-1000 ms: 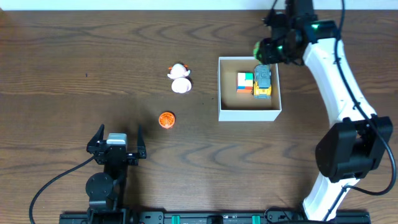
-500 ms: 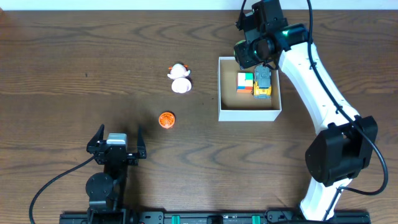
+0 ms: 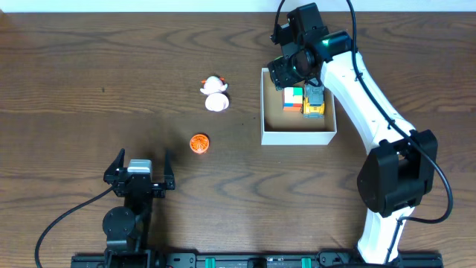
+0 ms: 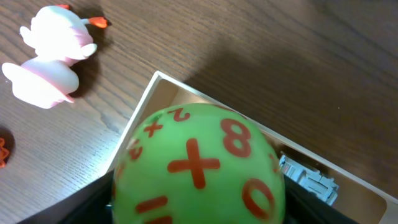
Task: Pack container
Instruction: 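Carry the green ball into the box's left corner and release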
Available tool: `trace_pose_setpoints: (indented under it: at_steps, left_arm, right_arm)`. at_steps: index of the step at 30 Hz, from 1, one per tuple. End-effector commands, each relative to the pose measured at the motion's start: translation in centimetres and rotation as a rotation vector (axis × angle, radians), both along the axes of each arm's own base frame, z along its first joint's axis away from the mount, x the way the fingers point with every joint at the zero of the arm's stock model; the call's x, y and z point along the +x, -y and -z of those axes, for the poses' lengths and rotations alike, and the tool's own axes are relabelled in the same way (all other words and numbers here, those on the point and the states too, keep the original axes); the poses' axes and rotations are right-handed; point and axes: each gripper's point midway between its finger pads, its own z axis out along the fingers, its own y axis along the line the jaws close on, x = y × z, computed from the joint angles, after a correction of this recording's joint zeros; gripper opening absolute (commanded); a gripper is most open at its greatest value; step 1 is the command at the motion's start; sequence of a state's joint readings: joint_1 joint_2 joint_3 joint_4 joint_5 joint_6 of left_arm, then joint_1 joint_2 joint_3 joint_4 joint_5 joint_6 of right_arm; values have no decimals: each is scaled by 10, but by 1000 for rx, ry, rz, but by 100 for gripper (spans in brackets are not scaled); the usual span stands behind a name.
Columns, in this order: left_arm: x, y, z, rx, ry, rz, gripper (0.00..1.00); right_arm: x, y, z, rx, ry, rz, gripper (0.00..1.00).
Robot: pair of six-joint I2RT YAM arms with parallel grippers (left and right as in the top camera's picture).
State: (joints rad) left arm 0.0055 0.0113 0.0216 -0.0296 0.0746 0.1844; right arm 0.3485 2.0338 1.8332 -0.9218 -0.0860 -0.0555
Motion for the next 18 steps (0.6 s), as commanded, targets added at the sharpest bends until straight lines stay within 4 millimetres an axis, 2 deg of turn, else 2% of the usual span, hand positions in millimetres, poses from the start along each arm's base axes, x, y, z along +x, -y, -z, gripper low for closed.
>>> trace_pose_setpoints:
  at_steps: [1,3,4,11,15,18]
  left_arm:
    - [-1,1,16,7,-48,7,98]
    - [-1,1,16,7,-48,7,98]
    - [-1,1,16,7,-48,7,98]
    - [-1,1,16,7,-48,7,98]
    - [-1,1,16,7,-48,7,98]
    - [-1,1,16,7,-48,7,98]
  right_arm:
    - [1,-3,0,-5,7,-6,81]
    - [1,-3,0,-5,6,-6,89]
    - [1,-3,0,-5,6,-6,99]
    - [2,-4,-4,2,13,5,99]
    - [7,3,-28,20,61,38,99]
    - [13,26,-59,5,130,123,99]
